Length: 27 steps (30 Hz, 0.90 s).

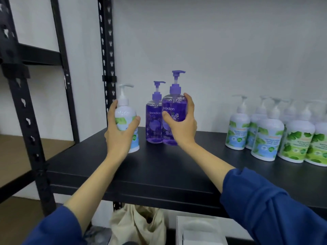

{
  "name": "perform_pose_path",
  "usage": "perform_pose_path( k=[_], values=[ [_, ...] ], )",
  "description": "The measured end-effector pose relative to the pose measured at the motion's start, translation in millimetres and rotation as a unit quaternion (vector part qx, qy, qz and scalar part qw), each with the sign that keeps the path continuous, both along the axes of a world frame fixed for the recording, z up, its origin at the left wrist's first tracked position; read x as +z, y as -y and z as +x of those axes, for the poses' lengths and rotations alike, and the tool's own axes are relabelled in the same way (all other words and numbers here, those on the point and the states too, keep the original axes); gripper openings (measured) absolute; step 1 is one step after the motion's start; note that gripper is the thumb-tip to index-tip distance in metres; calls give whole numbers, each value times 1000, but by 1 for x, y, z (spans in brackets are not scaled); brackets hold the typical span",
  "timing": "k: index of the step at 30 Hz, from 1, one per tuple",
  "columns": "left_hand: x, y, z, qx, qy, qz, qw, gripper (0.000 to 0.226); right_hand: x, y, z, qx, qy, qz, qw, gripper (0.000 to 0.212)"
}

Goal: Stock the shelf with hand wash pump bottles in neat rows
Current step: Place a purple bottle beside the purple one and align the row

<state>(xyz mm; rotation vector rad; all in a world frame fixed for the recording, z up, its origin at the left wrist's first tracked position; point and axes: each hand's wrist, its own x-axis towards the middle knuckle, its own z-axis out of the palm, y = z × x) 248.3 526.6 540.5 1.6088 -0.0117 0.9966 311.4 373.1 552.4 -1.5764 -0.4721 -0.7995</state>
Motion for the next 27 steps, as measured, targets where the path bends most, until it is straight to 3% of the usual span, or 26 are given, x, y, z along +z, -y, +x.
perform_pose_path(
  k=[6, 13, 19, 25, 27],
  values=[
    [-6, 1, 4, -20, 8, 39, 999, 69, -14, 6, 27, 30, -12, -20, 999, 73],
    [-5, 0, 4, -33, 8, 17, 999, 68, -18, 14, 48, 68, -36, -21, 997, 69],
    [-6, -1, 4, -39, 1, 34, 999, 69, -12, 27, 58, 111, -70, -75, 989, 71],
    [-6, 0, 3, -41, 6, 39, 998, 68, -15, 39, 51, 91, -71, -183, 976, 113],
    [-5, 1, 3, -40, 5, 41, 998, 68, -14, 42, 51, 90, -81, -192, 974, 115]
  ],
)
